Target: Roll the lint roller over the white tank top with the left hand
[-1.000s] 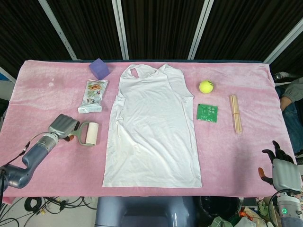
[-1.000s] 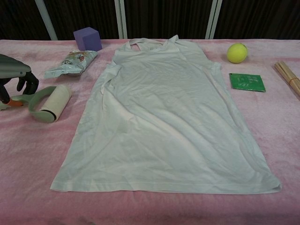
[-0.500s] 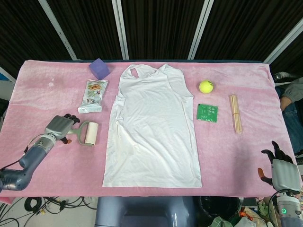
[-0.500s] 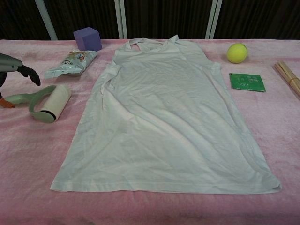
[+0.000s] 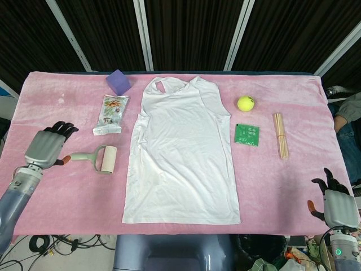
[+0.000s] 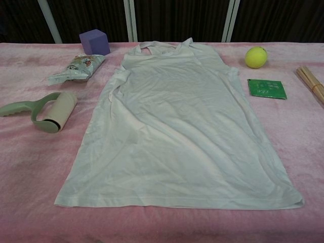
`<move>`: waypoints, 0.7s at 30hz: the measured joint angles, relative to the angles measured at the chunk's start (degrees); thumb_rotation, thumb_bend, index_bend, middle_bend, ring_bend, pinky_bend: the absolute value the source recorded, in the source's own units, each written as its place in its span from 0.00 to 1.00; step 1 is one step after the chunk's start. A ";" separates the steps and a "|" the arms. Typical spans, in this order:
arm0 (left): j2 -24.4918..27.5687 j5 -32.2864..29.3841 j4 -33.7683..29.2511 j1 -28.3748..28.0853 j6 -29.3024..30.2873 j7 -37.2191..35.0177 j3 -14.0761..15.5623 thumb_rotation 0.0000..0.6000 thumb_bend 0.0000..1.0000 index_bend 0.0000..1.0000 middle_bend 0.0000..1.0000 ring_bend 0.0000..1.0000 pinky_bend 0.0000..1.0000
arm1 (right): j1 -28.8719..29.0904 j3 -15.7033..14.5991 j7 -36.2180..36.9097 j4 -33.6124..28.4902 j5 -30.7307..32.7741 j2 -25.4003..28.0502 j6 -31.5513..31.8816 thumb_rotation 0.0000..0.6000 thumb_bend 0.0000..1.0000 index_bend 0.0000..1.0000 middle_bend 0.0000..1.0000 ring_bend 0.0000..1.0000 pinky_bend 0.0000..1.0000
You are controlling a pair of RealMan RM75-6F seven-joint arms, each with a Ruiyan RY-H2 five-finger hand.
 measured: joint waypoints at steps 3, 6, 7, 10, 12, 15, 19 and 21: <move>1.56 1.66 -2.38 5.06 3.51 -2.62 1.25 1.00 0.21 0.20 0.15 0.07 0.27 | 0.01 0.00 0.14 0.04 -0.32 0.03 0.06 1.00 0.28 0.30 0.03 0.16 0.20; 1.95 3.75 -3.09 9.79 7.51 -5.58 2.62 1.00 0.21 0.20 0.15 0.07 0.24 | 0.04 -0.09 0.78 0.17 -1.54 0.10 0.18 1.00 0.28 0.25 0.03 0.16 0.20; 1.87 4.81 -3.01 11.56 9.06 -6.92 3.13 1.00 0.21 0.20 0.15 0.06 0.23 | 0.04 -0.15 1.03 0.25 -2.10 0.12 0.23 1.00 0.28 0.22 0.03 0.16 0.20; 0.94 6.20 -1.74 15.34 12.25 -9.86 3.98 1.00 0.21 0.20 0.15 0.06 0.22 | 0.04 -0.45 1.84 0.71 -4.56 0.14 0.63 1.00 0.28 0.19 0.03 0.16 0.20; -0.09 6.70 -0.17 17.12 13.79 -11.08 4.17 1.00 0.21 0.20 0.16 0.06 0.21 | 0.00 -0.74 2.41 1.30 -6.81 0.09 1.21 1.00 0.28 0.18 0.03 0.16 0.20; -2.02 7.62 2.78 19.31 15.30 -12.67 4.27 1.00 0.21 0.20 0.16 0.06 0.20 | -0.13 -1.22 3.67 2.29 -10.26 -0.10 2.31 1.00 0.28 0.17 0.03 0.15 0.20; -4.07 8.92 6.08 21.10 15.75 -14.98 4.03 1.00 0.21 0.20 0.16 0.06 0.20 | -0.32 -1.85 6.34 3.87 -14.68 -0.42 3.83 1.00 0.27 0.17 0.03 0.15 0.20; -4.35 9.53 6.71 21.39 15.80 -15.33 3.64 1.00 0.21 0.20 0.16 0.06 0.20 | -0.39 -2.15 7.71 4.79 -16.96 -0.61 4.70 1.00 0.27 0.17 0.03 0.15 0.20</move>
